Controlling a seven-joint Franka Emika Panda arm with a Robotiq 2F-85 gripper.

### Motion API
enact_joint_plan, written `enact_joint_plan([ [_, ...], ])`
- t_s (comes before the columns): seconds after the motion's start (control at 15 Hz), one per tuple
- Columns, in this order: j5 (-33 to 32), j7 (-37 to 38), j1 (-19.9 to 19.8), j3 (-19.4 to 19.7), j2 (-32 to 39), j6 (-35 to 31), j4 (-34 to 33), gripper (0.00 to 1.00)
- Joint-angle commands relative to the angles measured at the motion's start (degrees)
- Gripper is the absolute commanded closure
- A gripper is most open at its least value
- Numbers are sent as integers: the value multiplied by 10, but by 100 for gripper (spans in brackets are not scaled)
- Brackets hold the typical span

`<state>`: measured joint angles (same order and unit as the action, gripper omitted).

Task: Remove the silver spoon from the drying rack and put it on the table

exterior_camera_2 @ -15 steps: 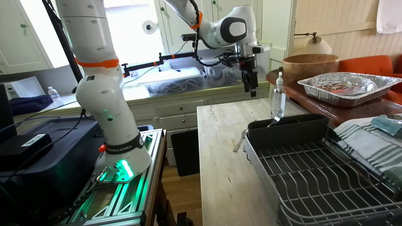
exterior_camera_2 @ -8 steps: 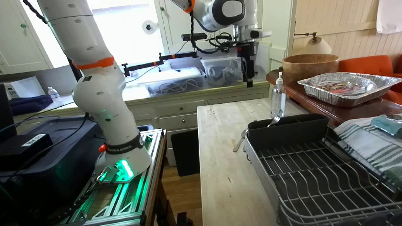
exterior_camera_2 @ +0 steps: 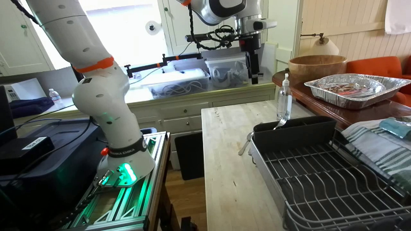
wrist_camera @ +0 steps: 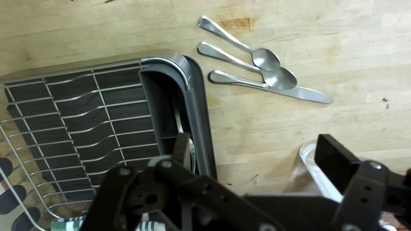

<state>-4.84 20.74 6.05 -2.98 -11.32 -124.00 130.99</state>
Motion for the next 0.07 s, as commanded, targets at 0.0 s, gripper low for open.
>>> enact_joint_plan([
  [0.0, 3, -3, -13, -13, 0, 1, -1, 0],
])
